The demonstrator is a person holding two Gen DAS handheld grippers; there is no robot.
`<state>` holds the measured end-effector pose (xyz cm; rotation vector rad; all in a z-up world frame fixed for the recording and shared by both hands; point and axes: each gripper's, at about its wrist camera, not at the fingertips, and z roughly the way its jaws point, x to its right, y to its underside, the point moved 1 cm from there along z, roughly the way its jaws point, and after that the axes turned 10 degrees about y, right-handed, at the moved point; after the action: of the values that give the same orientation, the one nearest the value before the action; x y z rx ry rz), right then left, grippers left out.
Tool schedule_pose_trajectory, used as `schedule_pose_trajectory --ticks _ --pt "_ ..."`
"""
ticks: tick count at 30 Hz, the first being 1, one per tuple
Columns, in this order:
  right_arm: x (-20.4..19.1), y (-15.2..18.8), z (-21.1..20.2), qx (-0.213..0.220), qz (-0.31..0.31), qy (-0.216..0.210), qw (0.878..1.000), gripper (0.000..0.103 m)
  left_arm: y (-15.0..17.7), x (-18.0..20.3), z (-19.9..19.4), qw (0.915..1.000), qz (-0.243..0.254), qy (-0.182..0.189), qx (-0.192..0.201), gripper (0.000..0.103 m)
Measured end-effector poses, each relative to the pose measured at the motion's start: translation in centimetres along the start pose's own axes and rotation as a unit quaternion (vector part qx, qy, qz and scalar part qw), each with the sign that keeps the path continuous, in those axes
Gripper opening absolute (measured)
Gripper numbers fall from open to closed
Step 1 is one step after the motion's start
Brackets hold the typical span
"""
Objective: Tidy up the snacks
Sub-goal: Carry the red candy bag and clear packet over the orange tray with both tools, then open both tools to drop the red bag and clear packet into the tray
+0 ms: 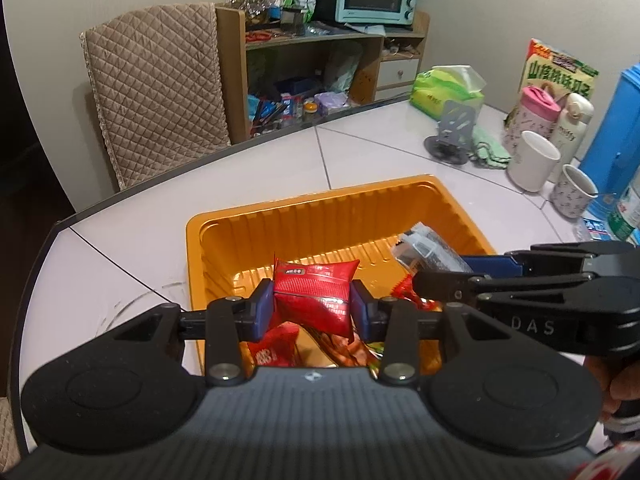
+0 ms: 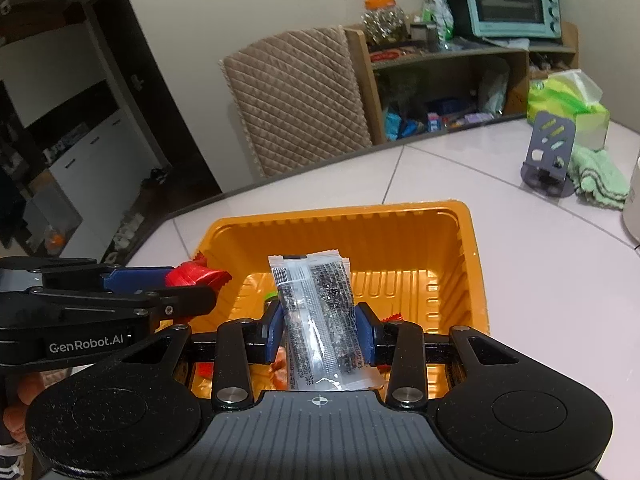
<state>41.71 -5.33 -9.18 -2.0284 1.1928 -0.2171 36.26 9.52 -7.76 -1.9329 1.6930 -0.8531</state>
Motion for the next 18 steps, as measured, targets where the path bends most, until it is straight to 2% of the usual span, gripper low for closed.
schedule_pose_trajectory --ticks 15,18 --pt "0.3 -1.1 3.7 -0.016 0.024 0.019 0.999 0.039 -1.3 -2.4 4.3 0.9995 -0.014 -0.015 -0.025 0.038" --pt "0.3 -1.2 4.0 -0.018 0.026 0.021 0.999 0.039 -1.5 -2.7 4.7 0.9994 -0.017 -0.012 -0.026 0.042"
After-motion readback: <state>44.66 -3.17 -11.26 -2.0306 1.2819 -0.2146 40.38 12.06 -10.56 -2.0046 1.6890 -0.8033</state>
